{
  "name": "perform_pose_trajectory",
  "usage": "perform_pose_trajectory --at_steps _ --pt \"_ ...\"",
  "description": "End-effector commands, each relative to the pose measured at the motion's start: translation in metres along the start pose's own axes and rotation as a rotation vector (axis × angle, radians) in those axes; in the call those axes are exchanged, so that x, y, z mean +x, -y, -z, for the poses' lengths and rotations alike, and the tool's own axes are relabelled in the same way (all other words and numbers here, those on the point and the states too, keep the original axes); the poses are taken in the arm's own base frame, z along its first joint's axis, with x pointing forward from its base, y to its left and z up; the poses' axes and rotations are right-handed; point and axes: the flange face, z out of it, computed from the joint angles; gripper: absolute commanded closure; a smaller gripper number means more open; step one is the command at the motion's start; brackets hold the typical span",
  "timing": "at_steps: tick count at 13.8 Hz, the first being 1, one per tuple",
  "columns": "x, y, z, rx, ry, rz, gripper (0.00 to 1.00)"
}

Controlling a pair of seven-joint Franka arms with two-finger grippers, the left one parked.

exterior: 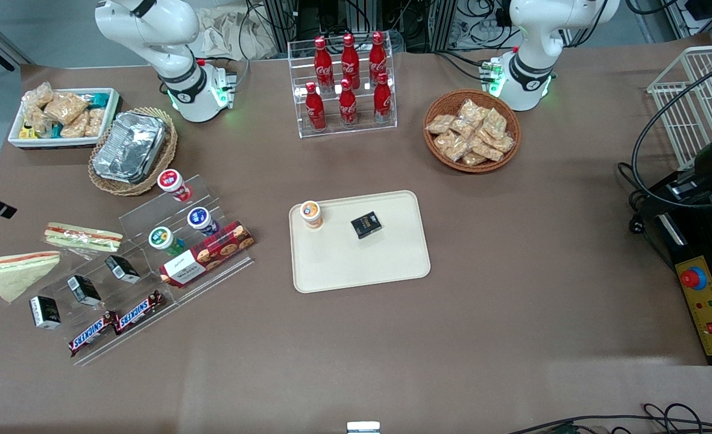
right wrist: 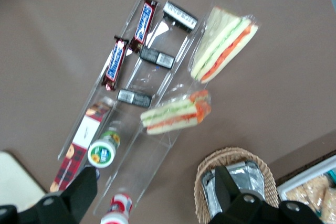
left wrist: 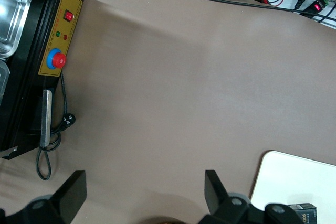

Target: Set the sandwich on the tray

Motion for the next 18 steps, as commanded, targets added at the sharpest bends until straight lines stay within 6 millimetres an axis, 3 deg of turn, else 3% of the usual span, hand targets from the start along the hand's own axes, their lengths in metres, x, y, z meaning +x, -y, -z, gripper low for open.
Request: perform_pose_trajectory --at_steps 1,6,9,12,15,18 --pt "0.021 -0.016 -0.007 0.044 -0.035 -0.06 0.0" --pt "0.062 -0.058 -0.043 0.037 -0.083 -0.15 0.01" --pt "0.077 -0.058 -0.066 0.027 -0.1 -0.155 0.01" --pt "0.092 -0.076 -0.094 0.02 -0.085 -0.193 0.01" --pt "0.107 -0.079 -0.121 0.015 -0.109 -0.204 0.01" --pt "0.124 -0.083 -0.158 0.058 -0.125 -0.243 0.01"
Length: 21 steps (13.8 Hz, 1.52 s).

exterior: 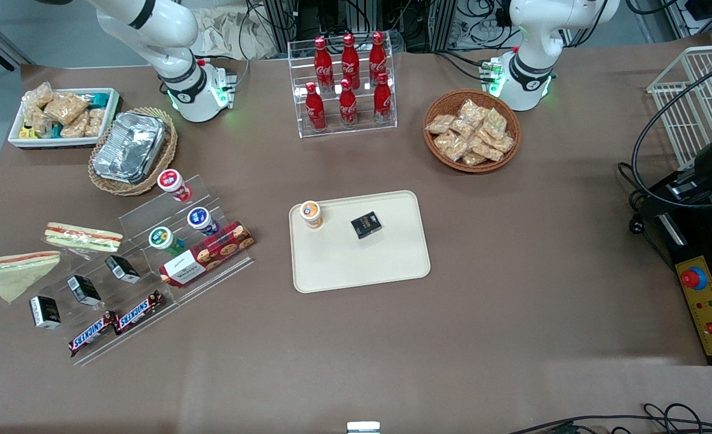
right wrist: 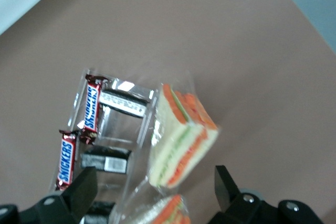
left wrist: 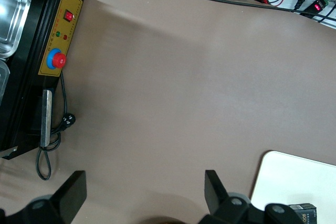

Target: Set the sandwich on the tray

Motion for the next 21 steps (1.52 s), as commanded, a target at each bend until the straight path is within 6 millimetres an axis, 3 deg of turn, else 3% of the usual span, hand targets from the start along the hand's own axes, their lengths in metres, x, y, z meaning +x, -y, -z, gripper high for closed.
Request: perform_pose_trajectory --at_steps 1,5,8,16,21 --pt "0.015 -0.004 -0.03 0.052 -0.021 -0.055 0.01" --pt "0.015 -0.006 -0.044 0.043 -0.002 -0.057 0.01" --pt "0.017 -0.021 -0.041 0.038 0.011 -0.074 0.01" --pt "0.016 -0.025 -0.018 0.052 0.001 -0.071 0.01" --pt "0.009 -0.053 -0.041 0.031 0.067 -0.11 0.01"
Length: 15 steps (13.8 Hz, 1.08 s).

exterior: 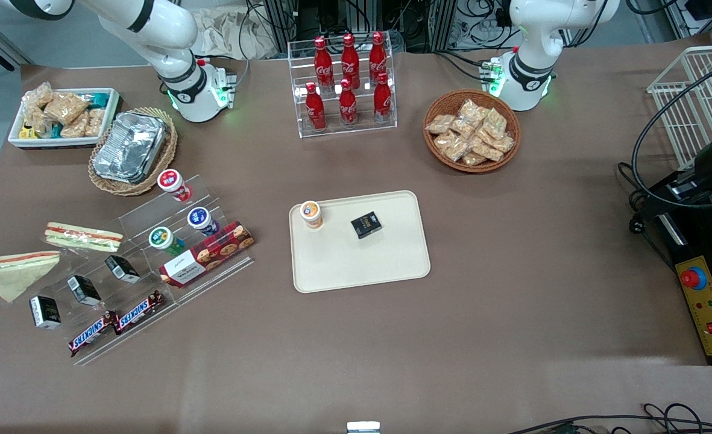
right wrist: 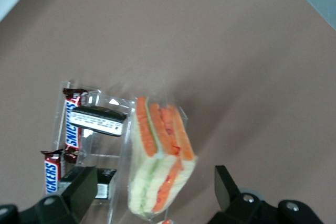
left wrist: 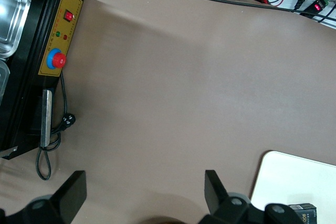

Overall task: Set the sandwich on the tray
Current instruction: 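Lower the right gripper and grasp the wrapped sandwich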

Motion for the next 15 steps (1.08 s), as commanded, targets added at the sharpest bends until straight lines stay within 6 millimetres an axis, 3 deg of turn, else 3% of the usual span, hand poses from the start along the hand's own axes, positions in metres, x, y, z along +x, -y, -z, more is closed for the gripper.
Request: perform_pose_trajectory --at_steps 1,5,10,13,15 --pt "-0.006 -0.014 -0.009 0.023 0.022 -0.024 0.01" --pt "-0.022 -0.017 -0.041 0.056 -0.055 -0.037 0.01" --pt "-0.023 -0.003 -0.059 0.072 -0.092 -0.035 0.05" --pt "-0.027 0.007 -0.064 0.071 -0.087 -0.018 0.53" --pt "-0.027 0.009 -0.066 0.067 -0.082 0.006 0.54"
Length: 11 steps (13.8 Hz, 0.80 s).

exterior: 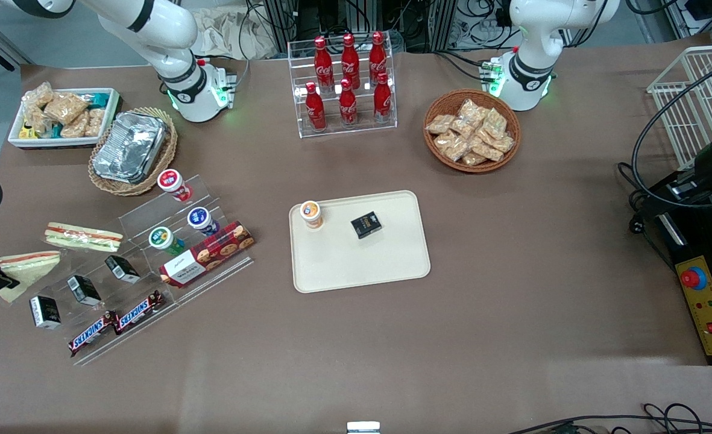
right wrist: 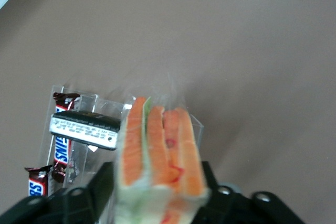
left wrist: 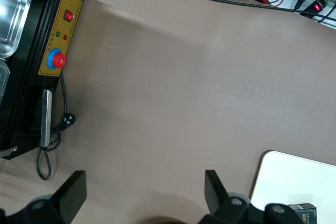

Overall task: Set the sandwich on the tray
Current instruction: 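Lower the right gripper and grasp the wrapped sandwich, then lift the sandwich and carry it toward the cream tray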

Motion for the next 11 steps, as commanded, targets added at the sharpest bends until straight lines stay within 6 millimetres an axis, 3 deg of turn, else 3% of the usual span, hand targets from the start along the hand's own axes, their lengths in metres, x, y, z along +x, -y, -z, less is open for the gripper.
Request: perform_pose_trajectory --at_steps 1,2,4,5,9,11 --pt "-0.006 0.012 0.0 0.019 -0.008 0.038 0.64" --pt "-0.007 0.015 0.001 0.018 -0.008 0.094 0.73" --pt "-0.008 0.026 0.013 0.024 -0.028 0.183 0.77" --pt "-0.009 0.039 0.027 0.01 -0.056 0.231 0.77" --pt "-0.004 0.049 0.083 -0.081 -0.17 0.443 0.85" --pt "-0.007 0.065 0.114 -0.071 -0.216 0.591 0.92"
